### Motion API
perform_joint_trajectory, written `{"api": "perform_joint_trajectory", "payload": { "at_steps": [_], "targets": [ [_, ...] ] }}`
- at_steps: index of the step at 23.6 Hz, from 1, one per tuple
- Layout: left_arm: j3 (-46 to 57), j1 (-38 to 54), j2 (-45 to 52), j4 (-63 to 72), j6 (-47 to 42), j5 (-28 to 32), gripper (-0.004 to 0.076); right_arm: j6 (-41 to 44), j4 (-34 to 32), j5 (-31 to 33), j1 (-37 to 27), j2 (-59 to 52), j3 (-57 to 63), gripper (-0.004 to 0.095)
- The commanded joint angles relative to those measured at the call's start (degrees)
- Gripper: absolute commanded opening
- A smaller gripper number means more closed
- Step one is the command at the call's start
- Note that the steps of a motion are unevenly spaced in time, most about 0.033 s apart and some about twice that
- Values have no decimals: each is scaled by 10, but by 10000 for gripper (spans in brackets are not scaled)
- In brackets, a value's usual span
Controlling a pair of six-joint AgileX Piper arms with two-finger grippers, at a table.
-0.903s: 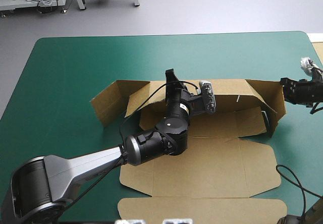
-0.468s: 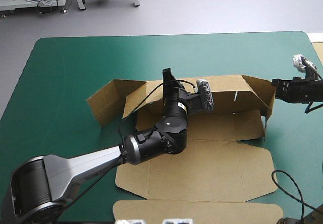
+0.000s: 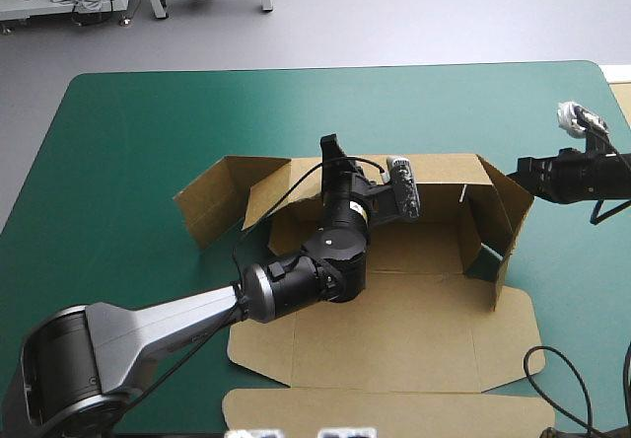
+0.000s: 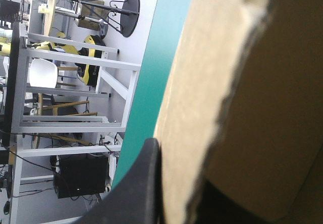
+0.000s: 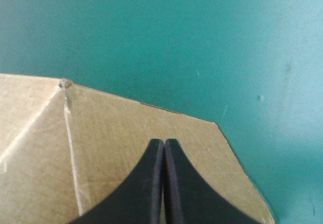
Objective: Fold the box
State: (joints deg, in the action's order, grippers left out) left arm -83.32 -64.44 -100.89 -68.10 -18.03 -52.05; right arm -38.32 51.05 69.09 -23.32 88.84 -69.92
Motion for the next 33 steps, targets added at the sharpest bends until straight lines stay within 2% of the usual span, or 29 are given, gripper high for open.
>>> {"api": "perform_joint_trajectory", "payload": {
  "at_steps": [1, 6, 11, 18, 20, 25, 26, 27, 30, 33],
  "targets": [
    [-16, -4, 28, -12, -17, 12, -9, -8, 12, 27, -1, -31, 6, -19],
    [-16, -4, 27, 3, -17, 13, -9, -61, 37, 27, -1, -42, 60, -18],
    [-16, -4, 20, 5, 31, 12, -9, -183, 128, 14, -1, -94, 134, -18],
    [-16, -4, 2, 34, 93, 10, -9, -310, 129, -94, -1, -178, 198, -16],
    [-16, -4, -3, 35, 95, 8, -9, -342, 123, -110, -1, -186, 215, -16],
    [-15, -4, -16, 57, 112, 7, -9, -351, 82, -120, -1, -186, 226, -3],
    [-15, -4, -20, 56, 112, 7, -9, -352, 81, -120, -1, -186, 226, 24],
    [-15, -4, -21, 53, 112, 7, -9, -362, 74, -120, -1, -186, 226, 92],
    [-15, -4, -21, 52, 113, 7, -9, -398, 64, -103, -1, -186, 226, 385],
    [-15, -4, -21, 51, 114, 8, -9, -433, 79, -77, -1, -185, 226, 478]
  ]
}}
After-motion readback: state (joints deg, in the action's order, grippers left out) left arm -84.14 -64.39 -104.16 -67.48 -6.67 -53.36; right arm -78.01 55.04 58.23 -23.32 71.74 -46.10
